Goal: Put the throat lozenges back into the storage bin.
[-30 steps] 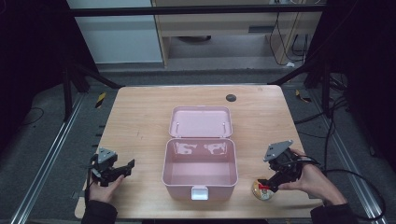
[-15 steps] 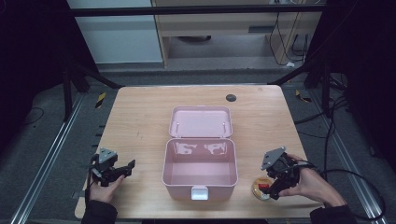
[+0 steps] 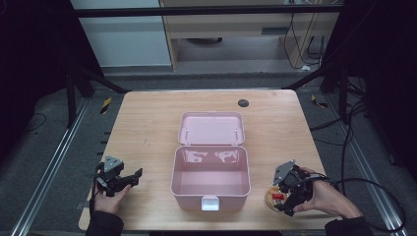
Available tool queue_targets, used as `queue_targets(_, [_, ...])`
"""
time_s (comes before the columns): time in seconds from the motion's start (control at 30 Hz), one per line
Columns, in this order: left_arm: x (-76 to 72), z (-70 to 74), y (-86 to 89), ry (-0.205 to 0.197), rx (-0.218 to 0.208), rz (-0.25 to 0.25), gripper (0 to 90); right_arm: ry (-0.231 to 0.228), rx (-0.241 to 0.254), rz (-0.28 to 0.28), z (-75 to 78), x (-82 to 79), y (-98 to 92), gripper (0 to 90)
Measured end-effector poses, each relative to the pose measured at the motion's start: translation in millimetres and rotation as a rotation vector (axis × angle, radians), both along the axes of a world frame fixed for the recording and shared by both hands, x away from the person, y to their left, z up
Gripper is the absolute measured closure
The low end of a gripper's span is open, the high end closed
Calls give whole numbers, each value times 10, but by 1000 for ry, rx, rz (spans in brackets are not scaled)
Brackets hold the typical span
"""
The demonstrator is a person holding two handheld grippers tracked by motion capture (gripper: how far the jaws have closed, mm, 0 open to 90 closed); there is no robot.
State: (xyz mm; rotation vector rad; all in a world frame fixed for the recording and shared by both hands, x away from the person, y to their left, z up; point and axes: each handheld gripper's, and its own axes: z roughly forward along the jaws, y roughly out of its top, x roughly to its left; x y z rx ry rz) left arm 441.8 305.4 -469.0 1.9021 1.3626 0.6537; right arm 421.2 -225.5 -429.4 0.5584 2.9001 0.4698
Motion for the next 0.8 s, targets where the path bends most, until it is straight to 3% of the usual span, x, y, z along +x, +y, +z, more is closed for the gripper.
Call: queue_targets(0.8, [2, -5, -7, 0, 8, -4, 243, 44, -83, 72, -262, 32, 107, 66])
